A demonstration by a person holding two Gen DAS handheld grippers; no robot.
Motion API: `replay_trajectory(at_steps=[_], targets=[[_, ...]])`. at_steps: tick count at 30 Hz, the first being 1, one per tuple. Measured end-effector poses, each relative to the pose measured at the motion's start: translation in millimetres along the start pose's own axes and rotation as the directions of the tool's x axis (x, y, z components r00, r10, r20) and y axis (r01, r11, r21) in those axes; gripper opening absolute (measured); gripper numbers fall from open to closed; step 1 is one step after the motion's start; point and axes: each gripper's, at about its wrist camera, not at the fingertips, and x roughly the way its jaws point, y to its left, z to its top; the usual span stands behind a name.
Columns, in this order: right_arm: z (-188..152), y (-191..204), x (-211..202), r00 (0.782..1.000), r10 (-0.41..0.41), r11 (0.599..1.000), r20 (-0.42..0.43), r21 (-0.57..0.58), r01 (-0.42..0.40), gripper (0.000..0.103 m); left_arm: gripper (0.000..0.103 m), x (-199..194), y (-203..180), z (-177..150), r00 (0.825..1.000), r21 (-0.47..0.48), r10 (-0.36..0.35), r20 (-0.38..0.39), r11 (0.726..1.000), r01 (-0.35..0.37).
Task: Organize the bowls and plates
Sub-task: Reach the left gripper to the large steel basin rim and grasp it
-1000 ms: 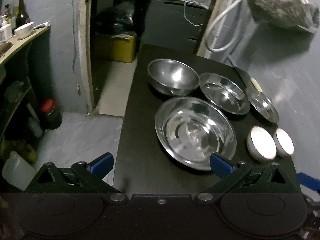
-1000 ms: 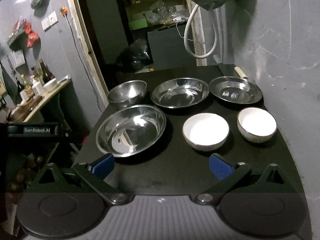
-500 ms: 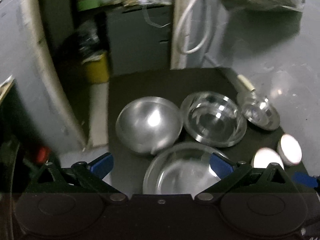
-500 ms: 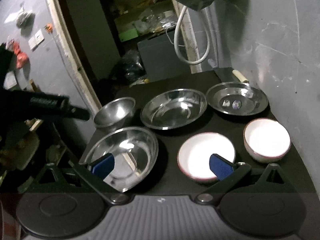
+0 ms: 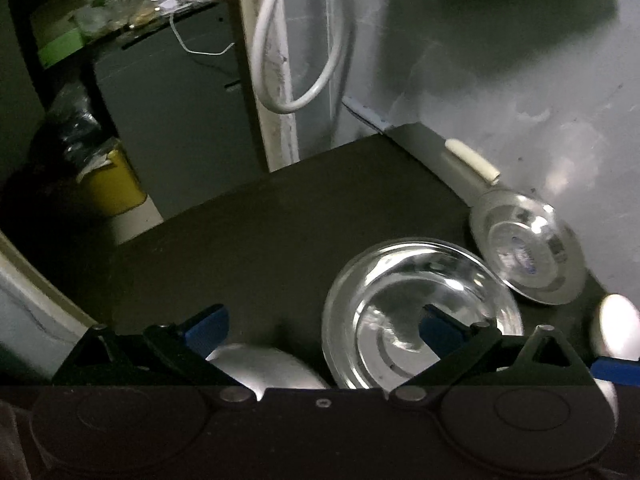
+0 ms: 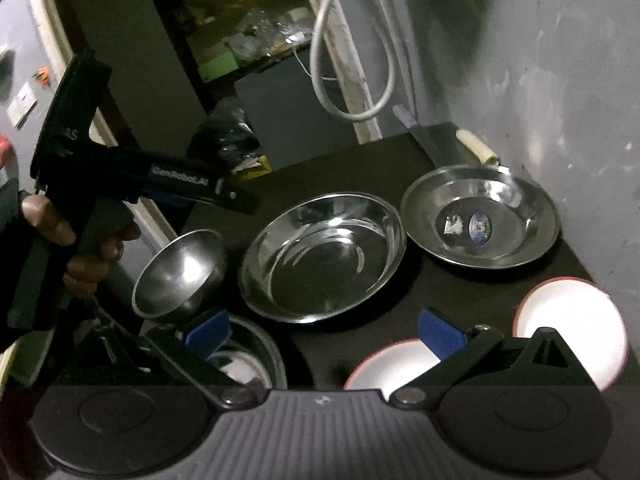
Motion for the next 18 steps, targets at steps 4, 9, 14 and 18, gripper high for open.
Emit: replay_trajectory(at_steps=[4, 9, 14, 18], targets=[[11.1, -7.5, 20.4, 1.0, -0.006, 0.999, -0.008, 0.045, 0.006, 0.093, 0.096, 23.3, -3.8, 10.9, 0.999, 0.046, -0.018, -0.037, 0.999, 0.02], [18.5, -13.8, 42.9, 0.999, -0.037, 0.997, -0.036, 0.07, 0.04, 0.078, 0.085, 43.7, -1.8, 13.1, 0.995, 0.056, -0.027, -0.092, 0.998, 0.032], [20.2, -13.4, 54.4, 0.996, -0.065, 0.995, -0.066, 0.065, 0.069, 0.064, 0.072, 56.4, -1.5, 11.0, 0.991, 0.046, -0.039, -0.132, 0.998, 0.045], [20.2, -12.3, 58.8, 0.994, -0.071, 0.995, -0.078, 0.066, 0.076, 0.056, 0.053, 62.8, -1.0, 10.7, 0.987, 0.034, -0.049, -0.155, 0.998, 0.055]])
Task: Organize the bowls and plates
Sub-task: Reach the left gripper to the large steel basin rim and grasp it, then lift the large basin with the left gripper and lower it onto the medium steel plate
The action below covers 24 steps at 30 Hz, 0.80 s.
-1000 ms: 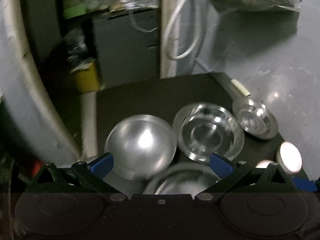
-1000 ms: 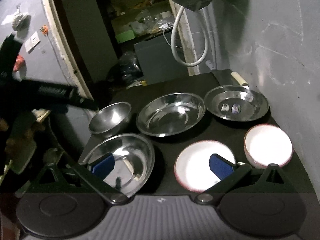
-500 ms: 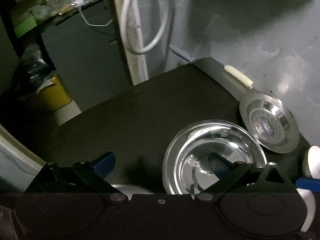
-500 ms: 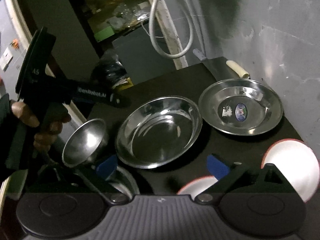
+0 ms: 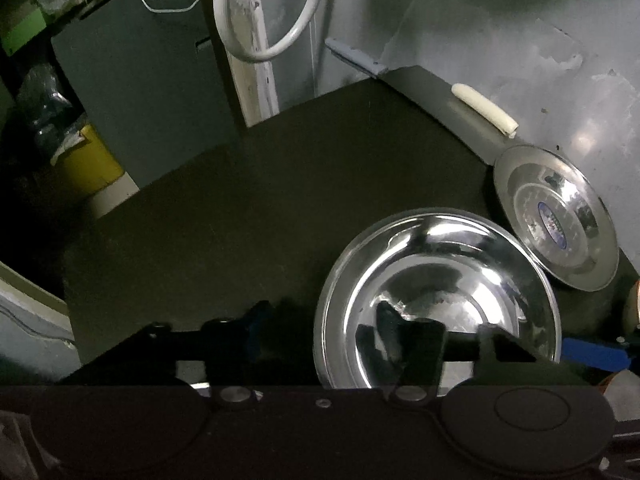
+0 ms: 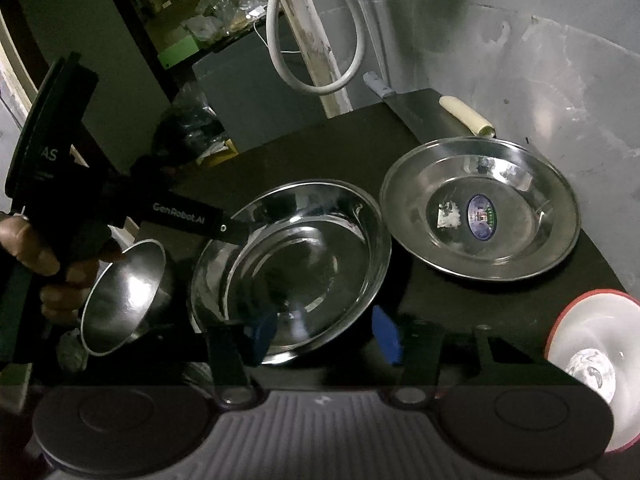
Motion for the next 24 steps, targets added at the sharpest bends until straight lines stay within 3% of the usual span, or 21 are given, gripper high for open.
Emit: replay_trajectory(at_steps=[5, 7, 12, 24], targets=[[0.8, -0.4, 5.2, 1.0, -0.014, 1.0, -0.012, 0.01, 0.014, 0.044, 0.037, 4.2, -0.3, 0.0, 1.0, -0.008, -0.019, -0.015, 1.0, 0.019], [0.6, -0.8, 6.4, 1.0, -0.016, 1.0, -0.014, 0.013, 0.016, 0.038, 0.026, 6.0, -0.4, -0.8, 0.999, -0.015, -0.028, -0.028, 1.0, 0.027], [0.9, -3.3, 8.7, 1.0, -0.028, 0.999, -0.011, 0.016, 0.028, 0.028, 0.015, 7.9, 1.6, -2.0, 0.999, -0.034, -0.011, -0.042, 0.999, 0.01], [-0.2, -8.2, -3.5, 1.0, -0.01, 0.999, 0.019, 0.04, 0.009, 0.027, 0.014, -12.1, 1.8, -5.8, 0.999, -0.063, -0.034, 0.002, 0.997, 0.034]])
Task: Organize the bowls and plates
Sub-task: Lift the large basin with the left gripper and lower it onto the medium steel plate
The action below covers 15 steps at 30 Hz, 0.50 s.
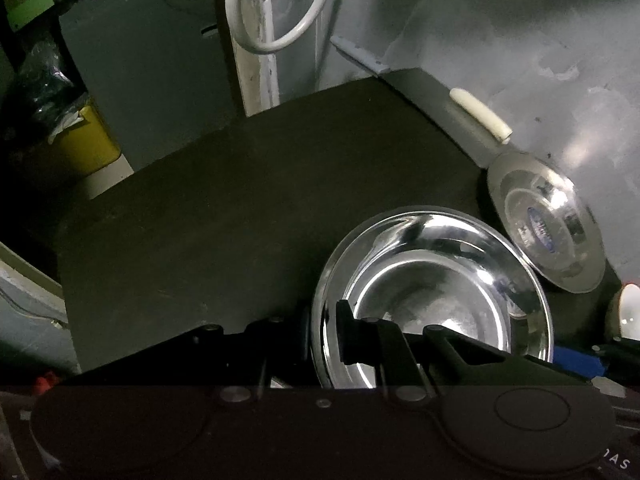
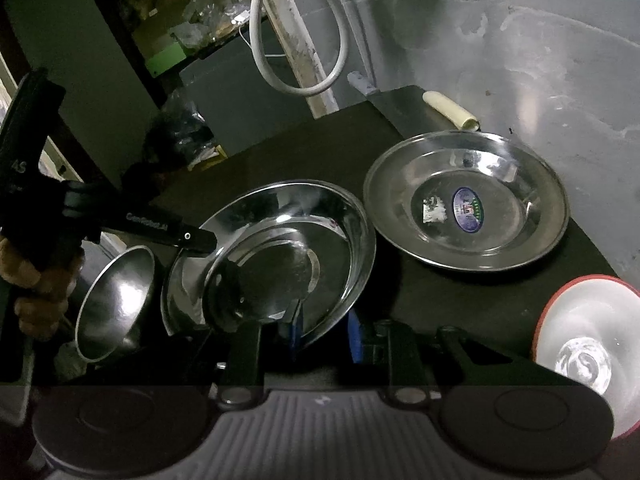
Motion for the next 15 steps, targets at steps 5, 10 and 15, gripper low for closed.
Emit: replay_trajectory(at_steps=[5, 10, 15], targets=[[-1.0, -1.9, -11.6, 1.0, 0.0, 1.0, 0.022, 0.002, 0.0, 0.027, 0.014, -18.1, -5.1, -4.1, 0.999, 0.002, -0.011, 0.043, 1.0, 0.011], [-2.6, -1.4, -21.8, 0.999, 0.009, 1.0, 0.036, -0.005, -0.008, 0.026, 0.014, -34.8, -8.3, -10.4, 0.997, -0.012, -0.013, 0.071, 1.0, 0.014], [-6.0, 0.5, -29.7, 0.999, 0.027, 1.0, 0.032, -0.014, -0.026, 0.025, 0.014, -49.9, -10.8, -20.1, 0.996, -0.04, -0.006, 0.085, 0.999, 0.009]])
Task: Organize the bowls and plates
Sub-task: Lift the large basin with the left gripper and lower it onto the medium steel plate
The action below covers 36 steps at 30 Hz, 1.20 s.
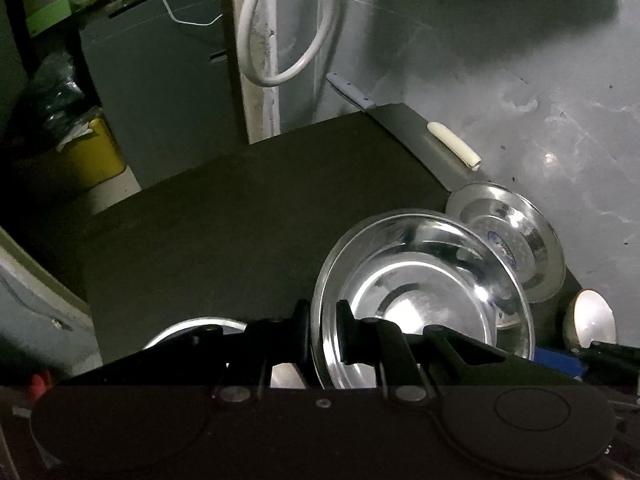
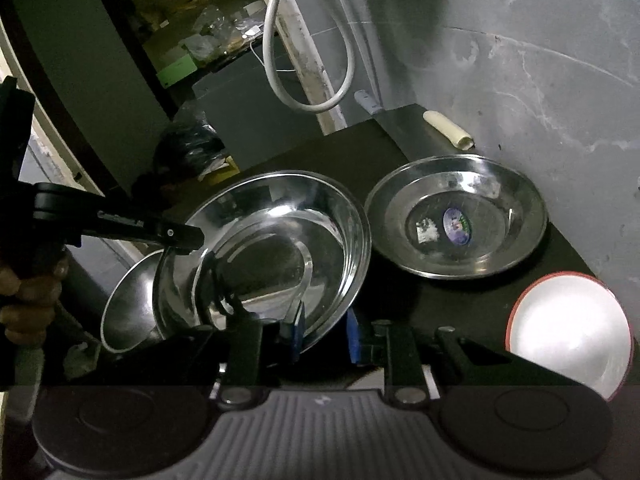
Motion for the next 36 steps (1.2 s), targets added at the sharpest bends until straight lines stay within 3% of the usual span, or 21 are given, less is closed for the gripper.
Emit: replay_trajectory(at_steps=[14, 25, 36], targets=[[-29.4, 17.0, -42.8, 0.998, 0.048, 0.992, -0.047, -0.117, -0.053, 0.025, 0.014, -63.8, -8.0, -75.7, 0.997, -0.153, 0.036, 0.069, 0.988, -0.025], [-58.2, 39.1, -65.5, 0.991, 0.07, 0.97, -0.111, -0.225, -0.093, 0.025, 0.015, -83.6, -2.3, -158.5, 0.997, -0.317, 0.075, -0.003, 0.946, -0.072], [-62.4, 58.3, -54.2, 0.985, 0.078, 0.946, -0.152, -0.301, -0.121, 0.025, 0.015, -83.6, 10.0, -175.1, 0.991, -0.357, 0.125, -0.041, 0.925, -0.132]])
